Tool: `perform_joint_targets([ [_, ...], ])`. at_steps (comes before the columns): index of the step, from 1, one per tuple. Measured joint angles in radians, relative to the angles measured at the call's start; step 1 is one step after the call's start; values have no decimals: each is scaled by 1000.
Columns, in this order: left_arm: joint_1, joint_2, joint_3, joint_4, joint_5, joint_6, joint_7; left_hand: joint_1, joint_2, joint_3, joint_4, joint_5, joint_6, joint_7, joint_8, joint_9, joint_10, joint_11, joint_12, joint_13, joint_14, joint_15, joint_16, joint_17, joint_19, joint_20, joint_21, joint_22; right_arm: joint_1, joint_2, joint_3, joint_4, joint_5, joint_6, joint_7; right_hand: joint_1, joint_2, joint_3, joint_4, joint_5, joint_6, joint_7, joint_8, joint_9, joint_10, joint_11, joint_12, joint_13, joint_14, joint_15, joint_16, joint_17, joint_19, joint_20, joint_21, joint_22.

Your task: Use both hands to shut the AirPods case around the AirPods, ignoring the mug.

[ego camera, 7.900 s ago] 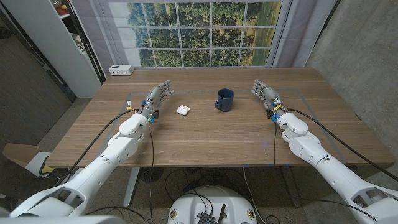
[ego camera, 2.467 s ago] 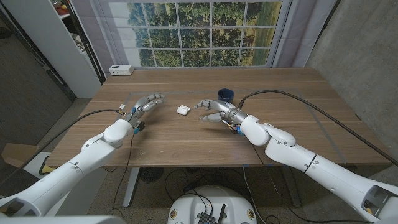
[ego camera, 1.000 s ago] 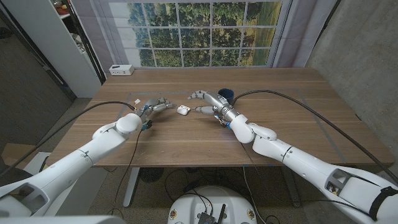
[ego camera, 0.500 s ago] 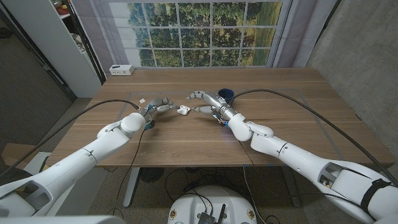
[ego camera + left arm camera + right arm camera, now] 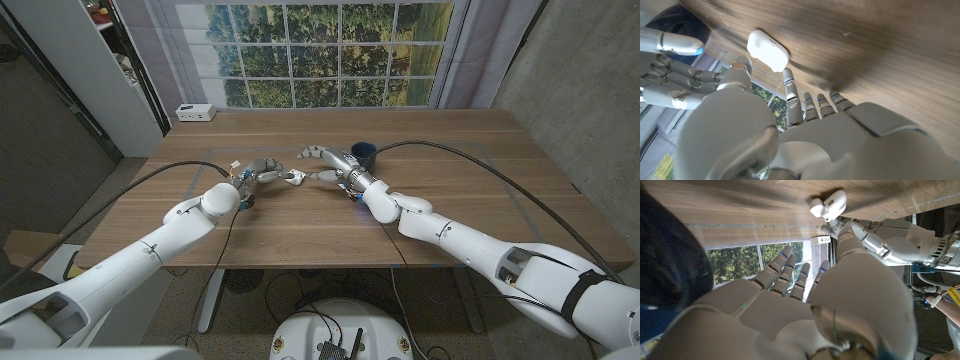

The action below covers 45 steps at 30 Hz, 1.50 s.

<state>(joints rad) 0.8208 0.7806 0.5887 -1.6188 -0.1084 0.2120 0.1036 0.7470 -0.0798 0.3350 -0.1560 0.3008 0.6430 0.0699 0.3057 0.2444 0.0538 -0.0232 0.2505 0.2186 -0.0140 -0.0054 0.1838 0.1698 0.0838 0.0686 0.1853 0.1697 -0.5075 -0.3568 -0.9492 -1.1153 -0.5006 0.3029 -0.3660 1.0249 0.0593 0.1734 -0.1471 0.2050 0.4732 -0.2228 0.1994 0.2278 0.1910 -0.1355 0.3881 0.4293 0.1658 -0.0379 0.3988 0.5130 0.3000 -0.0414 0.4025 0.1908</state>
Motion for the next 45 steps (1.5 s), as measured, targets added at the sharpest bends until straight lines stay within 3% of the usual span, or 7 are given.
perform_joint_targets([
  [4, -7, -5, 9, 1, 6, 17, 0, 9, -2, -3, 3, 7, 0, 0, 0, 0, 0, 0, 0, 0, 0, 0, 0, 0, -35, -35, 0, 0, 20, 16, -17, 43, 4, 17, 2, 4, -4, -7, 1, 0, -14, 3, -4, 0, -12, 3, 0, 0, -10, 0, 0, 0, 0, 0, 0, 0],
  [13, -34, -13, 43, -3, 53, 63, -2, -1, -25, -39, 16, 18, -26, 4, -19, 0, 5, 3, 0, 0, 0, 0, 0, 0, -44, -44, 0, 0, 44, 33, -37, 95, 18, 38, 3, 4, -4, -7, 1, 8, -27, 5, -4, 0, -14, 1, 0, 5, -14, -3, -8, 4, -9, 2, -6, 0],
  [22, -43, -22, 74, -14, 111, 95, 20, -7, -33, -61, 28, 25, -69, 0, -40, 8, 16, 5, 8, 2, 5, 6, 0, 0, -45, -44, 0, 0, 22, -4, -26, 27, 29, 23, 15, 9, 1, -7, 1, 8, -32, 0, -4, 0, -22, 3, 0, 5, -19, 2, -8, 4, -12, -2, -9, 0],
  [28, -46, -31, 93, -21, 161, 126, 47, -7, -33, -65, 32, 40, -85, -12, -47, 15, 35, -9, 16, 5, 22, 7, 4, 0, -44, -44, 0, 0, 1, -28, -10, -26, 35, 13, 25, 9, 1, -11, 5, 8, -32, 0, -4, 0, -22, 3, 0, 5, -19, 2, -8, 4, -12, -2, -9, 0],
  [38, -45, -65, 127, -13, 236, 168, 114, 73, 47, -59, 26, 40, -31, -70, -10, 20, 112, -49, 46, 16, 100, -31, 13, 0, -27, -31, 17, 2, -28, -53, 15, -83, 44, 10, 40, 6, 4, -15, 10, 8, -32, 0, -4, 0, -26, 7, 0, 5, -19, 2, -8, 9, -12, -2, -9, 0],
  [45, -26, -75, 125, 1, 253, 148, 159, 102, 76, -53, 20, -8, -15, -85, -10, 20, 154, -46, 60, 20, 143, -32, 13, 0, -15, -29, 17, 2, -44, -64, 29, -113, 47, 7, 49, 3, 8, -19, 14, 8, -32, 0, -4, 0, -27, 8, 0, 9, -19, 2, -8, 9, -12, -2, -9, 0],
])
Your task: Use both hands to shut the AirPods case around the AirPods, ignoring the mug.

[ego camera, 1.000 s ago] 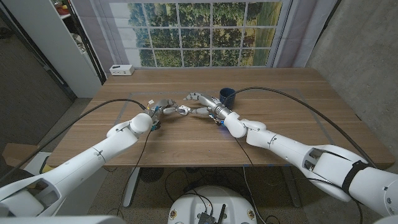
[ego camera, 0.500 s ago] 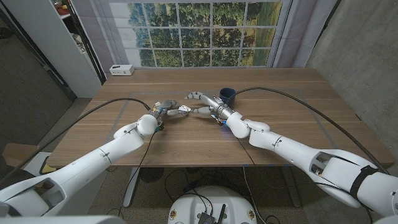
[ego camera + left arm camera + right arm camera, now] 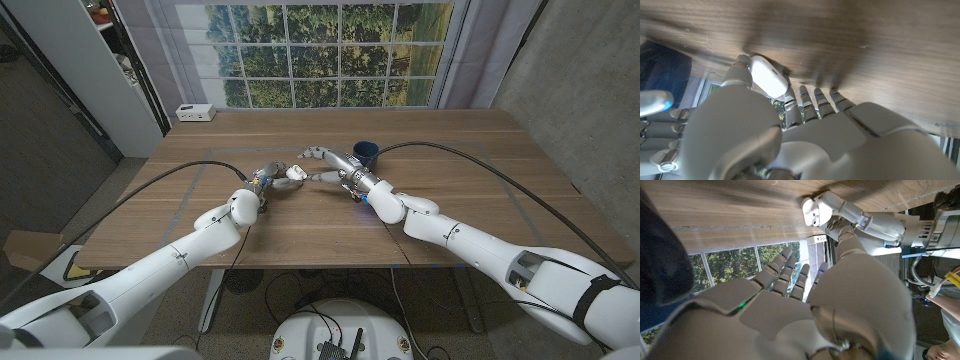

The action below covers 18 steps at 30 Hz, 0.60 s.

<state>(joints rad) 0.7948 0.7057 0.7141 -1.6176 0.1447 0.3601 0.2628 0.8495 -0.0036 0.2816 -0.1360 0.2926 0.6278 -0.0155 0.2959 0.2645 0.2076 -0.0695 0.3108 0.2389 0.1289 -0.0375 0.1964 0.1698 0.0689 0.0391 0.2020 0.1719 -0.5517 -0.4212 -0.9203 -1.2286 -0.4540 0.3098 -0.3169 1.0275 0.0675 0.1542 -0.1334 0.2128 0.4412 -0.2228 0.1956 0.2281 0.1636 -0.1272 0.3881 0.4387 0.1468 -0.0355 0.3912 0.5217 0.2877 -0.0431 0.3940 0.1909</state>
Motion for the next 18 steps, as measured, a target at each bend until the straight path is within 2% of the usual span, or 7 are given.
perform_joint_targets([
  [4, 21, -2, -20, 7, -9, -21, 21, 0, 0, 0, 0, -20, 9, -9, 0, 1, 14, 4, 4, 1, 5, 2, 0, 0, 14, -8, 0, 0, -8, -4, 8, -14, 2, -3, 4, 0, 0, 0, 0, 0, 0, 0, 6, 0, 0, 0, 0, 0, 0, 0, 0, 0, 0, 0, 0, 0],
  [6, 31, -3, -32, 11, -20, -32, 28, 12, 12, 4, -4, -28, 12, -12, 22, 63, 16, 5, 4, 1, 5, 2, 0, 0, 23, -17, 0, 0, -11, -5, 11, -19, 3, -5, 6, -4, 4, 0, 0, 0, 0, 0, 6, 0, 0, 0, 0, 0, 0, 0, 0, 0, 0, 0, 0, 0],
  [8, 38, -6, -42, 15, -37, -47, 35, 27, 13, 10, -10, -39, 15, -15, 41, 84, 16, 5, 4, 1, 9, -2, 0, 0, 28, -22, 0, 0, -14, -6, 14, -25, 4, -7, 8, -4, 4, 0, 0, 0, 0, 0, 6, 0, 0, 0, 0, 0, 0, 0, 0, 0, 0, 0, 0, 0],
  [11, 53, -13, -68, 29, -65, -70, 41, 40, 16, 13, -12, -49, 55, -3, 53, 86, 21, 10, 4, 1, 11, -4, -5, 0, 33, -27, 0, 0, -18, -8, 19, -33, 5, -13, 12, -4, 4, 0, 0, 0, 0, 0, 6, 0, 2, 2, 4, 0, 0, 0, 0, 0, 0, 0, 0, 0],
  [15, 72, -28, -109, 54, -127, -117, 44, 55, 24, 15, -15, -57, 103, 44, 62, 89, 27, 5, 4, 1, 11, -4, -5, -2, 34, -29, 0, -1, -23, -8, 23, -40, 5, -21, 14, -4, 4, -3, 3, -6, 0, 0, 6, 0, 2, 2, 4, 0, 0, 0, 0, 3, 0, 0, 0, 0],
  [18, 81, -38, -136, 78, -192, -161, 36, 55, 24, 15, -15, -59, 108, 49, 64, 88, 27, 5, 4, 1, 11, -4, -5, -3, 22, -38, 0, -1, -27, -9, 27, -46, 6, -29, 15, -4, 4, -4, 4, -8, 0, 0, 6, 0, 2, 2, 4, 0, 0, 0, 0, 5, 0, 0, 0, 0],
])
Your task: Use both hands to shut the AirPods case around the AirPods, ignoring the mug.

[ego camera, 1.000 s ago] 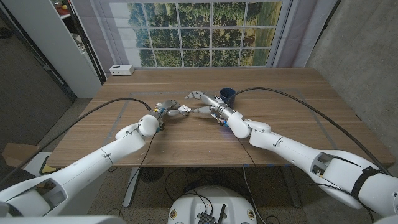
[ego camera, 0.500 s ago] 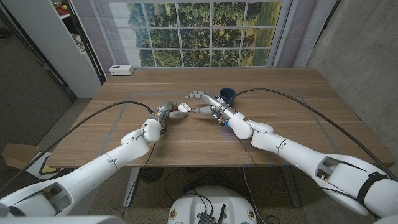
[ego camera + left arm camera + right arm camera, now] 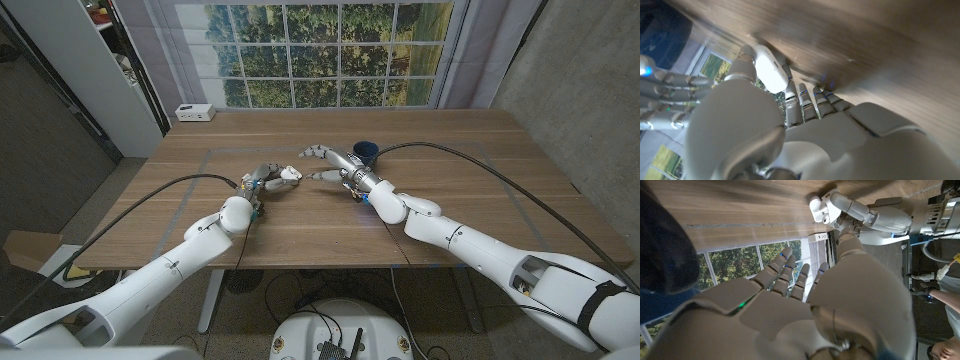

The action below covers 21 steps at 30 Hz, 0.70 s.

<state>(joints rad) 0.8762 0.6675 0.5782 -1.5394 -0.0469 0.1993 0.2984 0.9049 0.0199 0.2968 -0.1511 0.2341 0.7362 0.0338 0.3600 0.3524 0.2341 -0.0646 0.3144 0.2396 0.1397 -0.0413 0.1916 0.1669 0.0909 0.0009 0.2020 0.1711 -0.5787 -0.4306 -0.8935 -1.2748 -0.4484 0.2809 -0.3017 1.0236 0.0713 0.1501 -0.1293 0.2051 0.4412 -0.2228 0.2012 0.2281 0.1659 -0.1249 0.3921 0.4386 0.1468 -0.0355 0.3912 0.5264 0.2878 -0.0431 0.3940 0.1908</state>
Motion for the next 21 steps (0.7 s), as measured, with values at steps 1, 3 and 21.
perform_joint_targets([
  [1, 1, -1, -4, 3, -16, -12, -4, 0, 0, 0, 0, 0, 0, 0, 0, 0, -2, -2, 0, 0, 0, 0, 0, 0, -12, -12, 0, 0, -1, 0, 1, -2, 0, -1, 0, 0, 0, 0, 0, 0, 0, 0, 0, 0, 0, 0, 0, 0, 0, 0, 0, 0, 0, 0, 0, 0],
  [3, 7, -7, -21, 19, -62, -26, -11, 1, -1, 0, 0, -6, 10, 10, 9, 0, 2, -9, 0, -1, 0, 0, 0, 0, -14, -14, 0, 0, -5, -2, 5, -9, 0, -10, 0, -1, 1, 0, 0, 0, 4, 4, 0, 0, 0, 0, 0, 0, 0, 0, 0, 0, 0, 0, 0, 0],
  [21, 27, -26, -104, 118, -314, -226, -173, 119, 84, -5, -4, -15, 125, -29, 31, -4, 10, -40, -12, -7, -12, 4, -11, 0, -41, -22, 2, 0, -40, -30, 42, -89, 5, -73, -9, -13, 13, -4, 4, 0, 7, 0, 0, 0, 2, 2, 0, -3, 0, 0, -8, 0, 0, 0, 0, 0],
])
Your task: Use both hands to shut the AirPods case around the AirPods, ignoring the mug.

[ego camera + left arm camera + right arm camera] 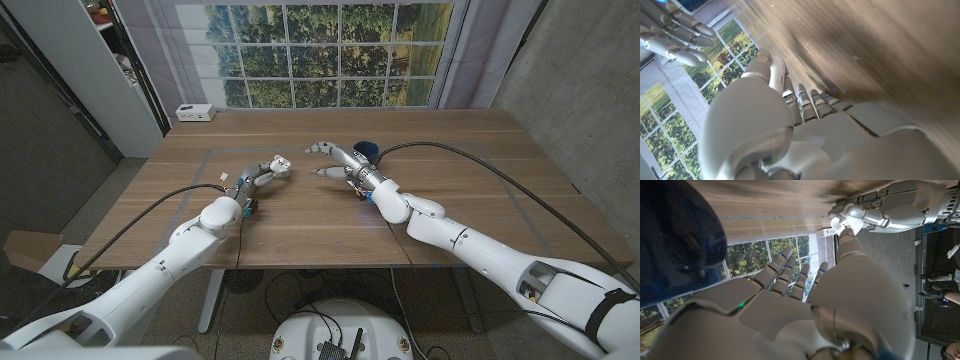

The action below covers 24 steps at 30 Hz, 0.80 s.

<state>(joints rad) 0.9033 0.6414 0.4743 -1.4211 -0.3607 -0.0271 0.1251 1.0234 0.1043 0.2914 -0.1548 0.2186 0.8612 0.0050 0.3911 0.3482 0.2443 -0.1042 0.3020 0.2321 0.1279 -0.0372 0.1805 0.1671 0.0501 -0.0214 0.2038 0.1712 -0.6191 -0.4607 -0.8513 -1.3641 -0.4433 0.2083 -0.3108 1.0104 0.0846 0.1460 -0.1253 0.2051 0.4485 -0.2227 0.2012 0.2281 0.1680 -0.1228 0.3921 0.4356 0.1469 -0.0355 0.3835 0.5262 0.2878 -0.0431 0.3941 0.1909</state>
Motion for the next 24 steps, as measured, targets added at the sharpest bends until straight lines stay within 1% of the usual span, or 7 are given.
perform_joint_targets([
  [6, -5, 4, -10, 26, -67, -48, -90, 11, -11, -19, 0, 0, 0, 0, 7, 0, -9, -8, -14, -5, -34, 1, -7, 2, -8, -1, -3, 0, -14, -11, 19, -39, 1, -27, -11, -3, 2, -3, 3, -3, 0, 0, 4, 0, 3, 3, 0, 0, 0, 0, 0, 0, 0, 0, 0, 0],
  [12, -30, 11, -6, 44, -114, -83, -196, 20, -20, -31, 4, 18, 11, 0, 7, -10, -23, -11, -25, -6, -62, 2, -8, 4, -17, 8, -3, 10, -28, -32, 44, -104, 10, -61, -5, -40, 5, -17, 17, -6, 11, 0, 8, 0, -1, 18, 0, -4, -2, -2, -3, 0, 0, 0, 0, 0],
  [15, -45, 15, -3, 46, -121, -106, -234, 20, -20, -31, 4, 22, 11, 0, 7, -11, -25, -14, -25, -9, -66, -2, -8, 4, -20, 12, -7, 19, -34, -45, 55, -141, 12, -75, 10, -58, 5, -24, 24, -12, 20, 2, 8, 0, -17, 22, -6, -5, -25, -3, -13, 0, -17, 6, -9, 0],
  [17, -52, 17, -1, 46, -121, -110, -238, 20, -20, -34, 5, 22, 13, 1, 7, -13, -25, -14, -25, -9, -73, 1, -8, 4, 4, 45, -10, 16, -36, -50, 59, -157, 17, -88, 28, -67, 4, -26, 26, -12, 20, 1, 8, 0, -28, 23, -12, -9, -34, -1, -22, -1, -21, 10, -12, 0],
  [18, -53, 18, -1, 46, -121, -122, -252, 20, -20, -37, 4, 22, 16, 2, 7, -13, -25, -14, -25, -9, -73, 1, -8, 4, 44, 87, -10, 13, -39, -58, 66, -181, 18, -89, 30, -69, 2, -29, 29, -12, 20, 1, 8, 0, -28, 23, -12, -9, -40, -1, -22, -2, -26, 15, -12, 0],
  [19, -58, 18, 0, 46, -121, -132, -259, 20, -20, -39, 4, 22, 16, 2, 7, -13, -25, -14, -25, -9, -73, 1, -8, 4, 66, 108, -9, 13, -42, -63, 70, -197, 20, -95, 39, -78, 1, -31, 31, -12, 23, 4, 8, 0, -32, 27, -12, -9, -42, -3, -27, -3, -30, 18, -15, 0],
  [24, -80, 18, 4, 40, -109, -166, -280, 26, -27, -45, 10, 30, 24, 2, 7, -13, -25, -14, -25, -9, -73, 2, -8, 4, 74, 109, -8, 10, -50, -77, 81, -252, 26, -113, 74, -105, -8, -40, 37, -12, 40, 14, 8, 0, -44, 39, -25, -16, -67, -2, -50, -19, -55, 33, -32, -5],
])
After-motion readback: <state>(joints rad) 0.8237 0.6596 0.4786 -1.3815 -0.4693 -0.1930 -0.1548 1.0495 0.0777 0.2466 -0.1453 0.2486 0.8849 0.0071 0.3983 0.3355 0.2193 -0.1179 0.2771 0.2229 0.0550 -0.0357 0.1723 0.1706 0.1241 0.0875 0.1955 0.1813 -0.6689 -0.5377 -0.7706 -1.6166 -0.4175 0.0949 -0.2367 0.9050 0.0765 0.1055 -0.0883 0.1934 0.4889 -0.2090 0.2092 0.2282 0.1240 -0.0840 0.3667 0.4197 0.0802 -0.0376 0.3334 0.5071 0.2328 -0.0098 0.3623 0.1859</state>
